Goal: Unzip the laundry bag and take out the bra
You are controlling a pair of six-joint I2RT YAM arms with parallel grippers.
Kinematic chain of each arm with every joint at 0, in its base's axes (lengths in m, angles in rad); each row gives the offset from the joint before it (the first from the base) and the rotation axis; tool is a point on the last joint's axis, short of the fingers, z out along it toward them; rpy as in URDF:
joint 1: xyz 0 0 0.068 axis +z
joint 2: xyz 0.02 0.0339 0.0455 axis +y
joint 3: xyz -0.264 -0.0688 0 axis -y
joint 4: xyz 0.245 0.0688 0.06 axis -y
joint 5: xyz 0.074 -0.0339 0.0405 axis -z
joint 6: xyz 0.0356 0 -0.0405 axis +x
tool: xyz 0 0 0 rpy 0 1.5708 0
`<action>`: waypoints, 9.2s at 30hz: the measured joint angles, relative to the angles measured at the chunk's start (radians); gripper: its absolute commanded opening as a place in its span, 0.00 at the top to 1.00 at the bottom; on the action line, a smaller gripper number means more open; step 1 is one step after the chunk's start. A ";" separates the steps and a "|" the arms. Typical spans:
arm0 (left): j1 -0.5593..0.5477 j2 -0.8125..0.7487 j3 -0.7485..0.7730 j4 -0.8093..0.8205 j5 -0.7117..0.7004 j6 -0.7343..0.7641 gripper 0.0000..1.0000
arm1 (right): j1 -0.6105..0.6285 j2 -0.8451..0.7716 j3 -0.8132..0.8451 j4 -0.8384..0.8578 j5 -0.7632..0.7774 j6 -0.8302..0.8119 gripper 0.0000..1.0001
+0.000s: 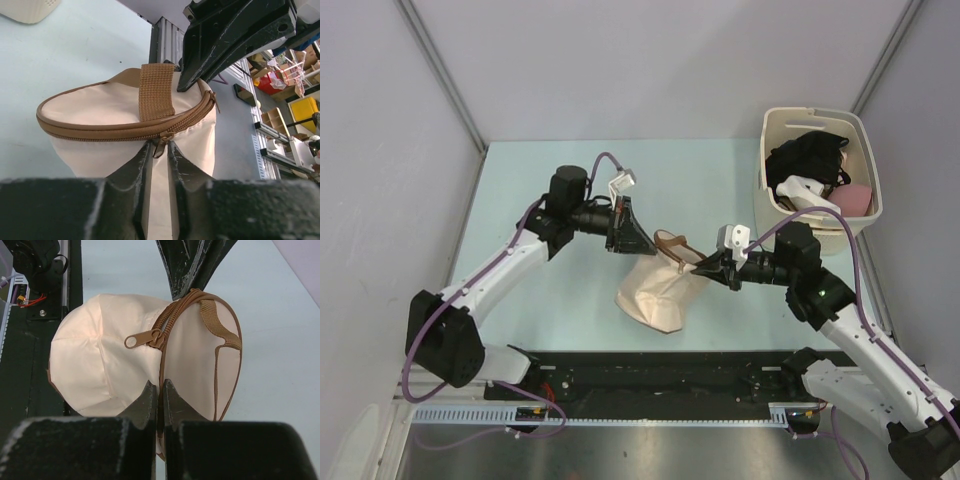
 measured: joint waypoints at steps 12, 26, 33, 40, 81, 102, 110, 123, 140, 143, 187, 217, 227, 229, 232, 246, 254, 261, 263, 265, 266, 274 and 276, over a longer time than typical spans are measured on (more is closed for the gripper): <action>-0.005 0.000 0.053 -0.092 -0.082 0.041 1.00 | -0.008 0.001 0.000 -0.015 0.024 -0.007 1.00; 0.042 -0.017 0.047 -0.098 -0.282 -0.033 0.99 | -0.009 -0.044 0.000 -0.012 0.056 -0.004 1.00; 0.087 -0.013 0.011 -0.016 -0.366 -0.141 1.00 | -0.009 -0.127 0.000 -0.023 0.003 0.043 1.00; 0.109 -0.008 -0.032 0.106 -0.378 -0.239 1.00 | -0.008 -0.108 -0.002 -0.071 0.009 0.030 1.00; 0.001 -0.058 -0.204 0.058 -0.140 -0.098 1.00 | -0.015 0.005 -0.016 0.104 0.063 0.050 1.00; -0.026 -0.249 -0.198 0.016 -0.707 -0.157 1.00 | 0.106 -0.021 -0.014 0.151 0.414 0.225 0.00; -0.046 -0.274 -0.200 -0.034 -0.835 -0.119 1.00 | 0.358 0.177 0.035 0.303 0.774 0.104 0.02; -0.052 -0.309 -0.225 -0.074 -0.878 -0.103 1.00 | 0.374 0.450 0.222 0.467 0.834 0.029 0.15; -0.056 -0.346 -0.225 -0.095 -0.895 -0.079 1.00 | 0.298 0.589 0.292 0.404 0.660 0.096 0.48; -0.060 -0.346 -0.225 -0.101 -0.897 -0.078 1.00 | 0.298 0.597 0.292 0.404 0.642 0.102 0.69; 0.057 -0.375 -0.192 0.146 -0.143 -0.272 0.29 | 0.114 0.124 0.036 0.276 0.057 0.080 1.00; 0.003 -0.314 -0.200 0.180 -0.202 -0.254 0.57 | 0.107 0.120 0.036 0.298 0.058 0.102 1.00; 0.001 -0.297 -0.195 0.143 -0.277 -0.233 0.99 | 0.103 0.120 0.035 0.293 0.060 0.105 1.00; 0.001 -0.297 -0.188 0.119 -0.296 -0.224 0.99 | 0.103 0.120 0.032 0.290 0.060 0.105 1.00; 0.017 -0.298 -0.168 0.077 -0.324 -0.209 1.00 | 0.101 0.119 0.031 0.286 0.060 0.103 1.00; 0.201 -0.268 -0.200 0.176 -0.215 -0.307 0.99 | 0.095 -0.095 0.028 0.194 -0.009 0.128 1.00; 0.227 -0.208 -0.206 0.227 -0.249 -0.358 1.00 | 0.095 -0.023 -0.028 0.160 0.028 0.096 1.00; 0.218 -0.228 -0.190 0.135 -0.294 -0.290 0.12 | 0.094 0.032 -0.046 0.200 0.092 0.095 1.00; 0.187 -0.228 -0.131 0.003 -0.361 -0.227 0.02 | 0.095 0.040 -0.046 0.224 0.137 0.103 1.00; 0.112 -0.228 -0.076 -0.069 -0.420 -0.171 0.00 | 0.095 0.055 -0.046 0.250 0.182 0.114 1.00; 0.071 -0.228 -0.042 -0.100 -0.451 -0.145 0.00 | 0.095 0.063 -0.046 0.260 0.193 0.117 1.00; -0.005 -0.234 0.015 -0.179 -0.488 0.008 0.00 | 0.093 0.083 -0.046 0.308 0.089 0.131 1.00; -0.005 -0.242 0.009 -0.177 -0.483 0.043 0.01 | 0.055 0.077 -0.046 0.312 -0.001 0.152 1.00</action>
